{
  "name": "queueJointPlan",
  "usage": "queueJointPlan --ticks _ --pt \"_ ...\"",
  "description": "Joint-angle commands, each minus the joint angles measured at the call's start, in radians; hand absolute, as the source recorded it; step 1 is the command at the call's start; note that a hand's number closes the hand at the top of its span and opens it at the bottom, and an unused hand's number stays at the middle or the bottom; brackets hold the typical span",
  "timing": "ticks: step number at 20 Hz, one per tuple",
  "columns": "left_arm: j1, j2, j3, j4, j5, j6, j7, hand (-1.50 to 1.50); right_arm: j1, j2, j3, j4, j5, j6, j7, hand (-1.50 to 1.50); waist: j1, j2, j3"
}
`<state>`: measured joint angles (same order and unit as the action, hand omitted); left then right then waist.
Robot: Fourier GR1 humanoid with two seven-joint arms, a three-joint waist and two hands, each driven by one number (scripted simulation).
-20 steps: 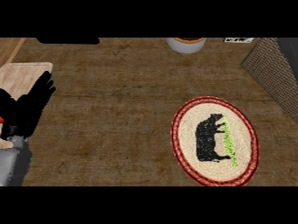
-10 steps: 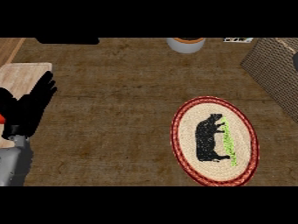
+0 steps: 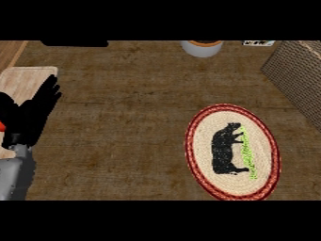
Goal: Pick the bell pepper from the placemat and place it in the basket
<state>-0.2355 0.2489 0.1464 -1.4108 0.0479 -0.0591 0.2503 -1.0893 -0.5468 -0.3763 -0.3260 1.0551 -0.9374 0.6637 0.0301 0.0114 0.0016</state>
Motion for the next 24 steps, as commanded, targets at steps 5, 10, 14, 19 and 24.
queueJointPlan --ticks 5,10,14,19,24 --pt "0.033 0.012 0.027 0.018 0.012 -0.017 -0.041 0.00 0.042 0.015 -0.090 -0.132 -0.115 -0.200 -0.073 -1.50 -0.022 -0.009 -0.001" --pt "0.082 0.033 0.040 -0.025 0.014 -0.021 -0.013 0.00 0.093 -0.037 -0.180 -0.292 -0.235 -0.198 -0.103 -1.50 -0.044 -0.023 -0.001" --pt "0.078 0.007 0.033 -0.038 0.007 0.010 0.014 0.00 0.316 0.014 -0.174 -0.544 -0.344 -0.073 -0.131 -1.50 -0.074 -0.031 -0.002" --pt "0.060 0.013 0.057 0.000 0.013 0.019 0.010 0.00 0.552 0.060 -0.152 -0.802 -0.450 0.093 -0.106 -1.50 -0.105 -0.035 -0.003" --pt "0.110 -0.005 0.043 -0.018 -0.006 0.022 -0.040 0.00 0.797 0.060 -0.175 -1.105 -0.566 0.251 -0.055 -1.50 -0.107 -0.033 -0.004"
